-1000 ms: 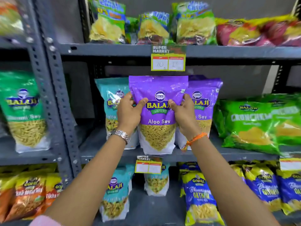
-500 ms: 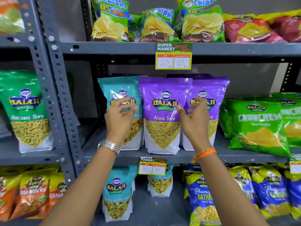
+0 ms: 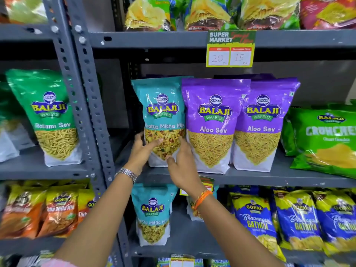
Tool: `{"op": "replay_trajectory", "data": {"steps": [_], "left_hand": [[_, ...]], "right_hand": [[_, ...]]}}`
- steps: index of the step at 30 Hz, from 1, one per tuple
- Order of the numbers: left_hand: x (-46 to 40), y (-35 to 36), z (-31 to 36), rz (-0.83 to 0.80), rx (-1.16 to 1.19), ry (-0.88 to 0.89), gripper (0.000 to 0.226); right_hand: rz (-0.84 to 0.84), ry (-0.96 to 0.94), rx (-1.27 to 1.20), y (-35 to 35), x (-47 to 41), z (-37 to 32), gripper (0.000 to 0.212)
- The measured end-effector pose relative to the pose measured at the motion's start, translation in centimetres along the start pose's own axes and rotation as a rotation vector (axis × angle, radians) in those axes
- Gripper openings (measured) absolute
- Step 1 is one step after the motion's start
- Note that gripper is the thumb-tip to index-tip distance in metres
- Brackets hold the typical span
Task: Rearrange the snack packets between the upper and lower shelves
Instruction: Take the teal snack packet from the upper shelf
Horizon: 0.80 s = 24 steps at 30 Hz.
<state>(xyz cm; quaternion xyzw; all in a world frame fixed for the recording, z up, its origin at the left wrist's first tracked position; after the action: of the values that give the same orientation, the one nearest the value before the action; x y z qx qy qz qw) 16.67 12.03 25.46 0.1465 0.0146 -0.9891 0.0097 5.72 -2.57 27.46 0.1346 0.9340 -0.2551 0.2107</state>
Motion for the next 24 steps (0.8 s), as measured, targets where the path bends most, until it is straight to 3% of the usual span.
{"op": "replay_trajectory", "data": {"steps": [5,9,12,17,24], "left_hand": [[-0.3,0.0,-0.2,-0.112,-0.031,0.068,0.056],[0.6,-1.7,0.0,-0.027,-0.058,0.135,0.054],[1.9,-3.6,0.2,0.052,-0.103,0.154,0.071],[3.8,-5.3,0.9,0.097,-0.171,0.194,0.079],[7.2,-6.5,2.9,0.158,-0.208,0.243,0.069]], "right_hand": [[0.056,0.035,-0.005,0.2,-0.8,0.7,0.07],[0.017,0.03,-0.005,0.2,-1.8,1.5,0.068],[-0.053,0.017,-0.019,0.8,-2.7,1.4,0.069],[-0.195,0.04,-0.098,2.0,-3.9,0.9,0.068],[-0.238,0.021,-0.302,2.1,-3.0,0.2,0.057]]}}
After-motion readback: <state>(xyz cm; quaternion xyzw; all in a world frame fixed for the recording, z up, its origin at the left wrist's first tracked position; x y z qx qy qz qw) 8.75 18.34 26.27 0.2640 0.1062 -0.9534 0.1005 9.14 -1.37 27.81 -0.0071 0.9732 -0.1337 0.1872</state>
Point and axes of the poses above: each hand's wrist, its own x-axis away from the middle knuckle, its own y-axis out of the palm, z = x × y, the point moved 8 cm from there along -x, towards the middle knuckle, and after that the axes turned 3 degrees about y, right-handed, at the moved point
